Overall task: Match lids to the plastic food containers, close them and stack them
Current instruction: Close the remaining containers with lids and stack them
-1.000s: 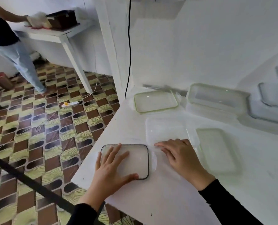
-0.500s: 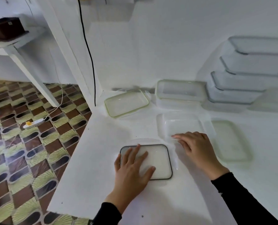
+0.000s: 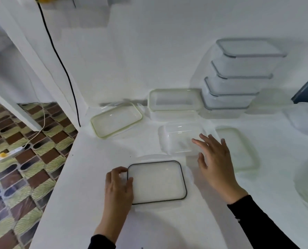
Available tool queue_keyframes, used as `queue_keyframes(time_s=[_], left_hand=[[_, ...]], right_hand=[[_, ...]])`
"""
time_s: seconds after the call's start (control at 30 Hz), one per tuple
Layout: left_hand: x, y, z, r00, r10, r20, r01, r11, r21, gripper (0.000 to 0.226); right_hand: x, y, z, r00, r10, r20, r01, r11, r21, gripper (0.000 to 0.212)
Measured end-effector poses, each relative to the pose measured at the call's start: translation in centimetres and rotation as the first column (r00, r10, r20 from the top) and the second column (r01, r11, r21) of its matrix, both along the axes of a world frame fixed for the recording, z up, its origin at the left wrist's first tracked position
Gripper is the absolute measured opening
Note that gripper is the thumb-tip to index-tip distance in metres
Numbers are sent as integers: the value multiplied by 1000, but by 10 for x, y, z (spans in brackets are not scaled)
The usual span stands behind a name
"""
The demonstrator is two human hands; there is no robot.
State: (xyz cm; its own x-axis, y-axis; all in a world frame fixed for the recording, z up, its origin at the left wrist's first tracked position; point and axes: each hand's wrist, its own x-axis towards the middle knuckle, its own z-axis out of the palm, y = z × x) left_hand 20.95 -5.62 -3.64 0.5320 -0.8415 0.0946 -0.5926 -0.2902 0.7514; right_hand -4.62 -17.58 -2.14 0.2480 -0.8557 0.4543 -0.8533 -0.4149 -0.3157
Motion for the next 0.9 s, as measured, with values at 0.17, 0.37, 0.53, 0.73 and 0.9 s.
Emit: queue_keyframes(time_s=[0.17,0.37,0.53,0.73,0.9], left_hand=[[-1,-1,27,914,27,-404,32,990,138,42],[-2,3,56,795,-12,-607,96,990,107,9],[-9,1,65,791,-6,-612,16,1000,11,11],[-44,-18,87,778,-68,-624,-63,980,-186,21],[-102,-48,116,826,-300,-477,86,903,-420,27]], right_hand=[[-18,-16,5,999,40,-20,-36,987,155,30],[-45,1,7,998,57,-5,-56,992,115,31],[-89,4,14,1000,-11,-10,12,990,139,36],[-123,12,32,995,15,101,-48,942,333,38],[-125,6,92,759,-258,598,-208,774,598,49]])
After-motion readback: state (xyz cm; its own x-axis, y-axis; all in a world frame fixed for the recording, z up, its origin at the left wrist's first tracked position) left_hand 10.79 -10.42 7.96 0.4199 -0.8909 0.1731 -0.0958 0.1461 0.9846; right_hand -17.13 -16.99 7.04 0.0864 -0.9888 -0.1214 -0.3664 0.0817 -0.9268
